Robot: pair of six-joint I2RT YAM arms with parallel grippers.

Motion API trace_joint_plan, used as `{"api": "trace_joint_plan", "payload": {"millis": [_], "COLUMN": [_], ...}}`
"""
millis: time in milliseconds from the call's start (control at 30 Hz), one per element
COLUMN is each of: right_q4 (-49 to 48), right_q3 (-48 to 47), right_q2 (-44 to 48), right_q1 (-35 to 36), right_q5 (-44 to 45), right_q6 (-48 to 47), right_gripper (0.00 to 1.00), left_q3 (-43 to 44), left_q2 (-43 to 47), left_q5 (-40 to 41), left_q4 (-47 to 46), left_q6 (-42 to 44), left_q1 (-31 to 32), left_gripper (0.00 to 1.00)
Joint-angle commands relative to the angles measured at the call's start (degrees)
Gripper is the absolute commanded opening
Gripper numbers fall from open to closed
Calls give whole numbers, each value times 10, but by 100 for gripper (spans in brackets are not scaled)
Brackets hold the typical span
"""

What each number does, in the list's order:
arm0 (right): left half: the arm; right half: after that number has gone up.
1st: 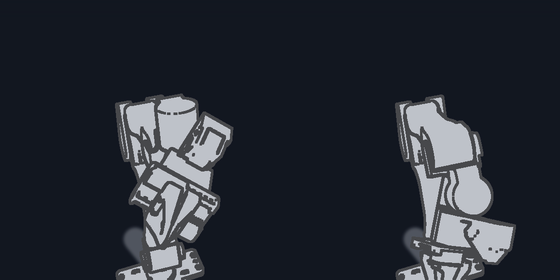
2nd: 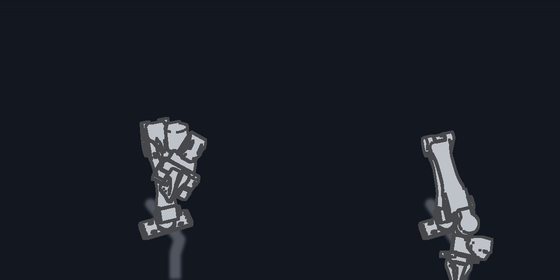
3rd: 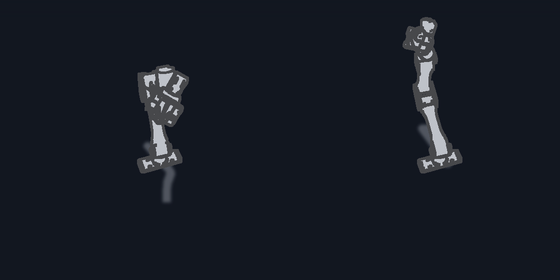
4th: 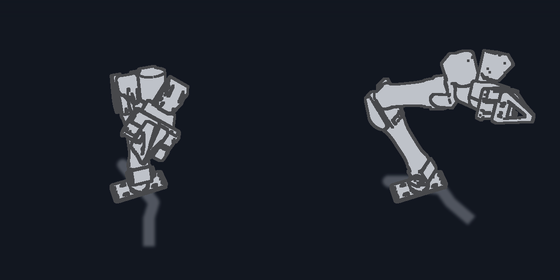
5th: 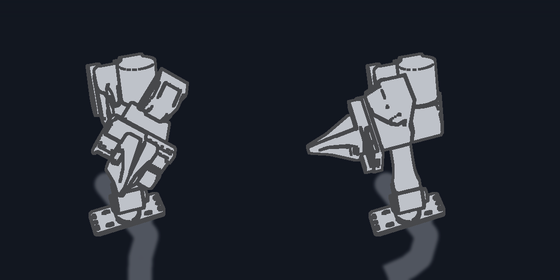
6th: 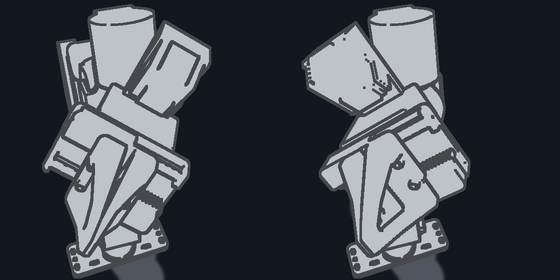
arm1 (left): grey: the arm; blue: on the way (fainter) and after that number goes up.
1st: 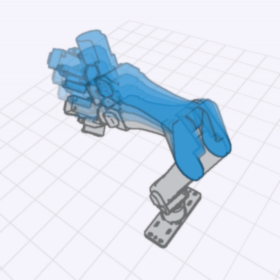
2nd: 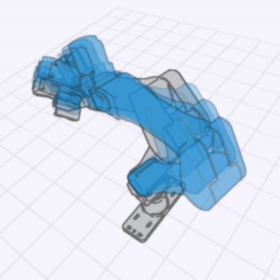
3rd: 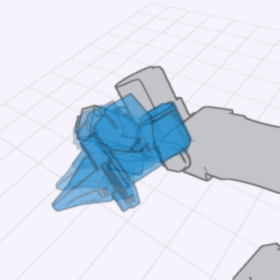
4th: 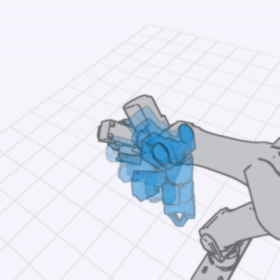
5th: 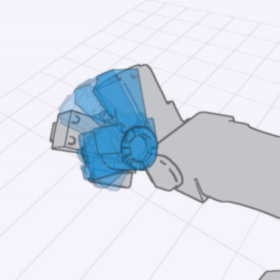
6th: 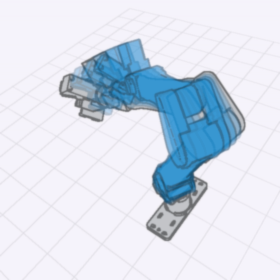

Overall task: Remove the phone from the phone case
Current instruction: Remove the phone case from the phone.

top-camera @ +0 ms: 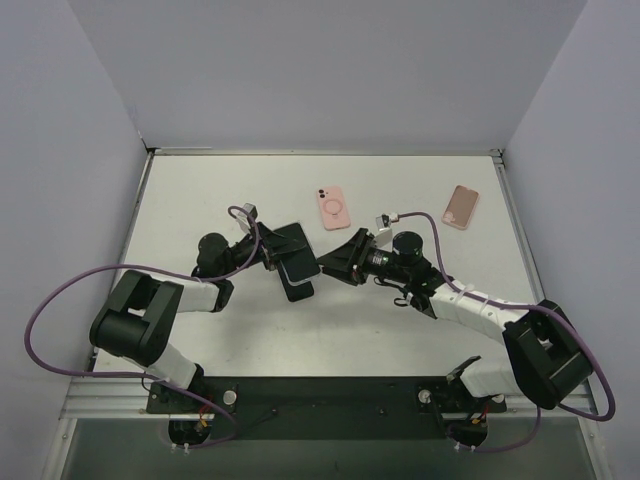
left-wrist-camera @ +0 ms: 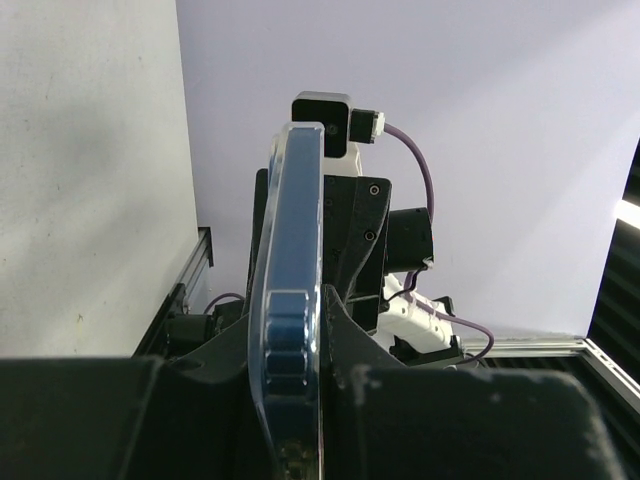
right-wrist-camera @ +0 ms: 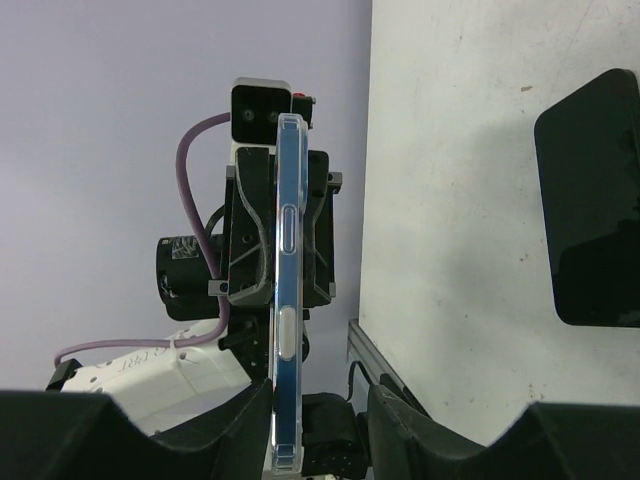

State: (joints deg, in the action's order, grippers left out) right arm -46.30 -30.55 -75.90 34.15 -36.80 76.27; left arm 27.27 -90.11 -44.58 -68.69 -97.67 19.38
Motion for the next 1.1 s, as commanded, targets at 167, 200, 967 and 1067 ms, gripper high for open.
{"api": "trace_joint_plan", "payload": {"millis": [167,200,967,1067], "right_q4": [-62,-63,-154,-203], "right_q3": [-20,-19,-27,-35], "right_q2": [-8,-9,22,11], "right_q1": [22,23,12,0], "right_q5": [-13,-15,4,5], "right_q6": [5,6,149,198], "right_gripper": [36,36,0,0], "left_q3": [28,27,63,73], "left_q2": [33,34,61,65], "left_q5": [10,10,27,47], "left_q4": [-15,-12,-63,-121], "left_q6": [9,9,2,-16], "left_q1": [-4,-4,-4,-4], "left_gripper": [0,0,0,0]}}
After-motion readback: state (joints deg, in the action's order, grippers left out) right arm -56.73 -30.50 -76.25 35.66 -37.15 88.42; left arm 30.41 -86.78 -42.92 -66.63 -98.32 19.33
